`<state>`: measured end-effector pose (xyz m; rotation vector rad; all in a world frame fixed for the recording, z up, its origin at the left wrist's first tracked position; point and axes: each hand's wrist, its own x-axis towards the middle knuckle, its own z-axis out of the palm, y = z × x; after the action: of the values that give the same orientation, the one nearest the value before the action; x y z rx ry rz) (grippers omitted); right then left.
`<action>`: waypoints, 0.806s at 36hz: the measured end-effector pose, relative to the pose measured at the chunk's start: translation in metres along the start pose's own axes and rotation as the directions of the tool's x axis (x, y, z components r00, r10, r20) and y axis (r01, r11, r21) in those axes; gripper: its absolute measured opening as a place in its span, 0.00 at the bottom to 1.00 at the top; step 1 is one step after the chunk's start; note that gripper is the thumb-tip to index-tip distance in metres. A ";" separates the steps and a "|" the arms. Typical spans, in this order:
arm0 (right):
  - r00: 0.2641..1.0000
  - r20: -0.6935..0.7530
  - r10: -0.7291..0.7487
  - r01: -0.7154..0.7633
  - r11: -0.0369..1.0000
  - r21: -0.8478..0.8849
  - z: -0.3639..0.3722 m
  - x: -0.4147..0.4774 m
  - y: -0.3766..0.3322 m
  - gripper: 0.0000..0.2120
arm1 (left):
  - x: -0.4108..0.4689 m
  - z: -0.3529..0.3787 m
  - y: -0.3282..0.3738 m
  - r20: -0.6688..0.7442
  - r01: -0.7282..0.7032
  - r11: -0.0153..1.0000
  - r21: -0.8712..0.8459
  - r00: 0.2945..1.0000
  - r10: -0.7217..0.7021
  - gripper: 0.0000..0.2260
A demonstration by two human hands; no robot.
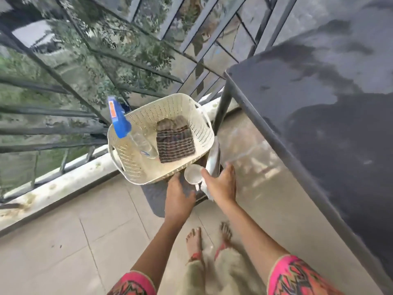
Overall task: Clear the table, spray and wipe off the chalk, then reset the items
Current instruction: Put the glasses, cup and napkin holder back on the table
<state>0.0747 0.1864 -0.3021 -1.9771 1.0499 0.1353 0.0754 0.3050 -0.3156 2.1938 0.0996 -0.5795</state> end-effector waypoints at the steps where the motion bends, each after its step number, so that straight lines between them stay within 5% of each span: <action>1: 1.000 0.003 0.016 -0.016 1.000 0.002 0.008 0.009 0.003 0.40 | 0.008 0.008 -0.006 0.011 0.023 1.000 0.010 1.000 -0.023 0.31; 5: 0.996 0.021 0.085 -0.085 0.996 -0.009 0.032 0.035 0.010 0.41 | 0.031 0.032 -0.019 -0.010 0.066 0.997 -0.028 0.998 -0.066 0.28; 10: 0.992 0.003 0.129 -0.129 0.989 -0.076 0.045 0.049 0.020 0.29 | 0.044 0.056 -0.027 -0.079 0.081 0.991 -0.110 0.993 -0.090 0.30; 24: 0.995 0.039 0.096 -0.092 0.991 -0.095 0.035 0.056 0.030 0.21 | 0.053 0.076 -0.032 -0.180 0.118 0.991 -0.058 0.976 -0.126 0.37; 29: 0.994 0.054 0.093 -0.089 0.994 -0.060 0.022 0.050 0.032 0.20 | 0.053 0.069 -0.035 -0.179 0.084 0.996 -0.036 0.980 -0.089 0.27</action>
<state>0.0894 0.1630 -0.3589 -1.9655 1.1103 0.2728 0.0876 0.2686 -0.4006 2.2188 0.2984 -0.4228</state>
